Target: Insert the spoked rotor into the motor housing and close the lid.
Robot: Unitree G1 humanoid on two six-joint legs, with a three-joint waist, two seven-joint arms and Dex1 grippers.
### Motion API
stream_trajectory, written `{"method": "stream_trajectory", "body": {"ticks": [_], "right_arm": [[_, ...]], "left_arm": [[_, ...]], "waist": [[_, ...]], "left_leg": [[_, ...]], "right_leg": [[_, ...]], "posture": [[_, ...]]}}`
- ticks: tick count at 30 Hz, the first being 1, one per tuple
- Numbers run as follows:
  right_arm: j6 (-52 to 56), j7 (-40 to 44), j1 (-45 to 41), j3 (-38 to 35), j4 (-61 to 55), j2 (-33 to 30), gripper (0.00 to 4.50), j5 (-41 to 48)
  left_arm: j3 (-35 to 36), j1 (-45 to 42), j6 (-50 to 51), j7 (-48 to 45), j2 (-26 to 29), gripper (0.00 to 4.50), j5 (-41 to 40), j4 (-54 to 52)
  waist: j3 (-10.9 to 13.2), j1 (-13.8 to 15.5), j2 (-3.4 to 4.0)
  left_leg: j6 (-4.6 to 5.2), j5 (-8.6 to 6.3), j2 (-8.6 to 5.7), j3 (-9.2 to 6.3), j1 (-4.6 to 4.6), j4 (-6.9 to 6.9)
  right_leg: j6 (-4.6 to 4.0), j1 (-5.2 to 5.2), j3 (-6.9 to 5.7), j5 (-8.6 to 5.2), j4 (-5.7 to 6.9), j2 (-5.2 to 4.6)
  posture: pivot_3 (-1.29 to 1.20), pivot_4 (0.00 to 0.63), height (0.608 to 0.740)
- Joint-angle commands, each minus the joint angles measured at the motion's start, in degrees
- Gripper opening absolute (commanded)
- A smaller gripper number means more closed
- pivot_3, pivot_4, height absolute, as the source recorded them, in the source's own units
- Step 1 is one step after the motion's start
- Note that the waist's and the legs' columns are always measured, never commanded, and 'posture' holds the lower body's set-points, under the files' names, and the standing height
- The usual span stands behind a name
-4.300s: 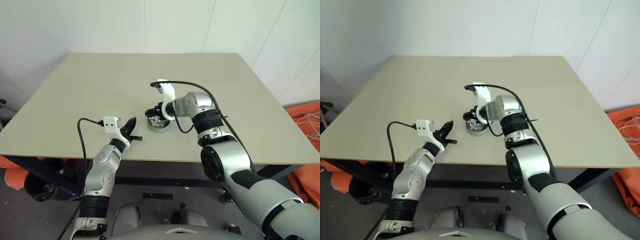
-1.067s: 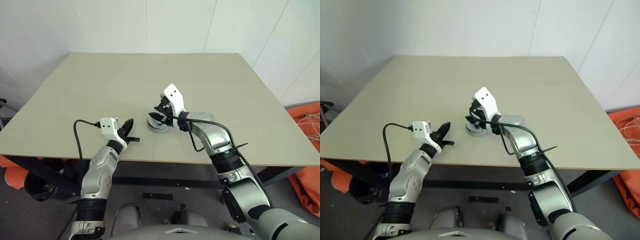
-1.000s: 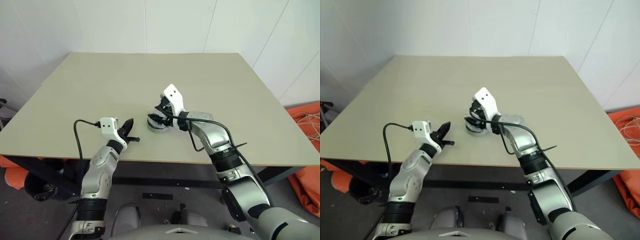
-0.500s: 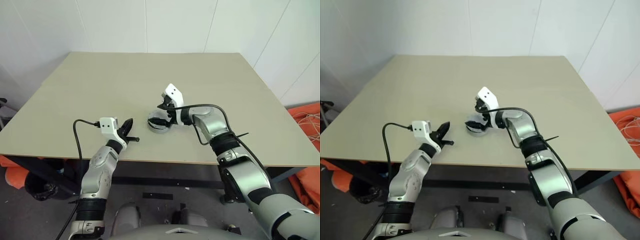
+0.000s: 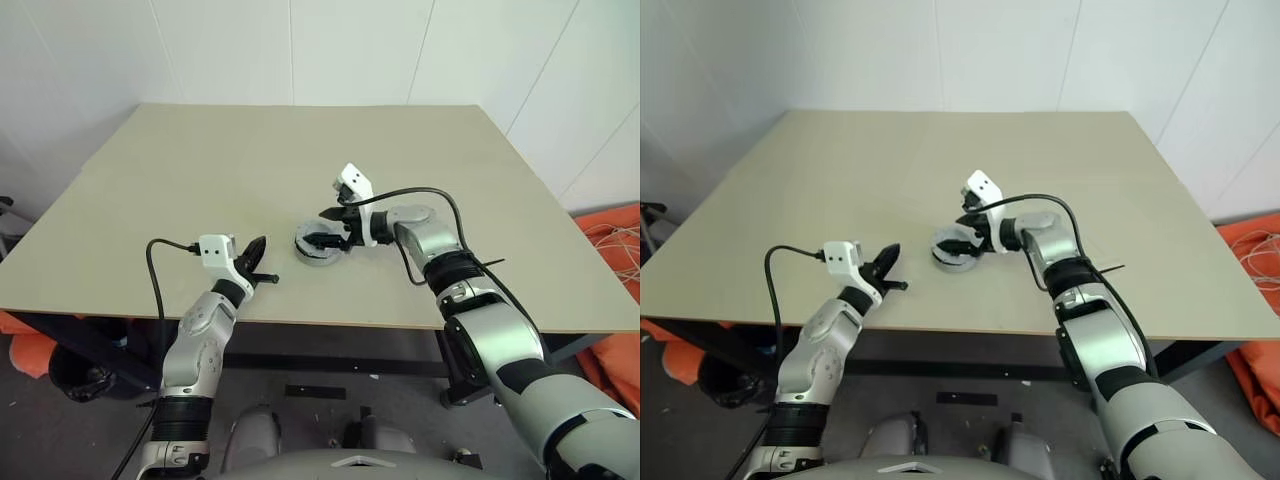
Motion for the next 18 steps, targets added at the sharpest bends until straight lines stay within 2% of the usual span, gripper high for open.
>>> {"method": "stream_trajectory", "body": {"ticks": [1,18], "right_arm": [[-2.13,1.37,-1.97,-1.04,0.13,0.23,4.47,0.25],[-7.28,1.4,-1.45,-0.53,3.7,1.32,4.47,-2.45]], "left_arm": [[0.3,-0.64,-0.91,-0.16,0.31,0.0,-0.32,-2.27],[0.38,-0.04,-0.64,0.03,0.34,0.0,-0.44,-3.02]], "waist": [[0.0,0.01,0.0],[0.0,0.0,0.0]], "left_leg": [[0.0,0.0,0.0,0.0,0.0,0.0],[0.01,-0.01,0.01,0.01,-0.03,0.0]], "right_leg": [[0.0,0.0,0.0,0.0,0.0,0.0],[-0.01,-0.03,-0.01,0.0,0.0,0.0]], "posture": [[0.0,0.0,0.74],[0.0,0.0,0.74]]}}
